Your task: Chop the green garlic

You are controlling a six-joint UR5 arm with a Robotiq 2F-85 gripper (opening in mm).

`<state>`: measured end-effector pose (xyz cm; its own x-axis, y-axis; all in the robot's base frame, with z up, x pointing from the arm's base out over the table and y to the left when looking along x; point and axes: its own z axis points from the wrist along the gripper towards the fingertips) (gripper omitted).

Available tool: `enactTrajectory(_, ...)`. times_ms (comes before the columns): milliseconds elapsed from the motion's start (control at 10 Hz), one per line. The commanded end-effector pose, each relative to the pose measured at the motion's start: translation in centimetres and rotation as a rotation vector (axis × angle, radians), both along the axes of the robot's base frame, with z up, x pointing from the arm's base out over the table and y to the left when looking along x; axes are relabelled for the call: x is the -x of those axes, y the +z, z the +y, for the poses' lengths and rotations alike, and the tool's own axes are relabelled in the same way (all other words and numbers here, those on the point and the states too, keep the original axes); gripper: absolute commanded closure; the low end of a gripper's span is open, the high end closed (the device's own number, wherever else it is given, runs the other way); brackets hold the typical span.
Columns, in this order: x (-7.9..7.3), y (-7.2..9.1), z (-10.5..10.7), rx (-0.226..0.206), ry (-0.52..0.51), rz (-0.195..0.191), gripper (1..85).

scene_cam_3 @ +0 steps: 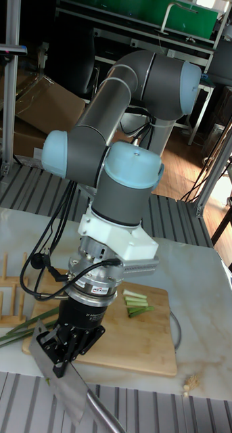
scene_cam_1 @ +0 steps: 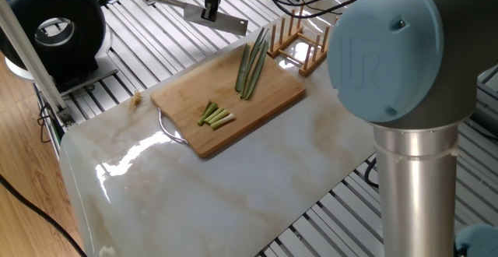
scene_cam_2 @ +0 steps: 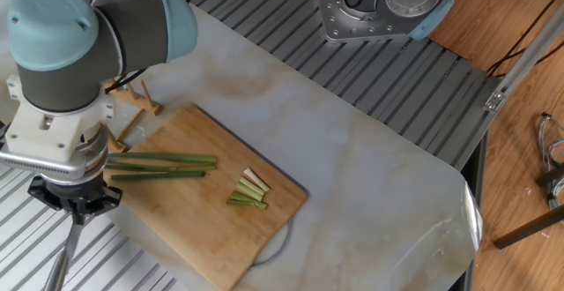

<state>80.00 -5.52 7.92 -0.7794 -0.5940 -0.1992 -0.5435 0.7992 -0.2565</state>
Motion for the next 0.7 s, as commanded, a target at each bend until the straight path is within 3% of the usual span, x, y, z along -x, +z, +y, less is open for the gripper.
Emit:
enactTrajectory(0,0.8,-0.6,0.3,-0.043,-0.002,0.023,84.3)
enactTrajectory(600,2.2,-0.7,0.9,-0.062,-0.016,0.073,84.3)
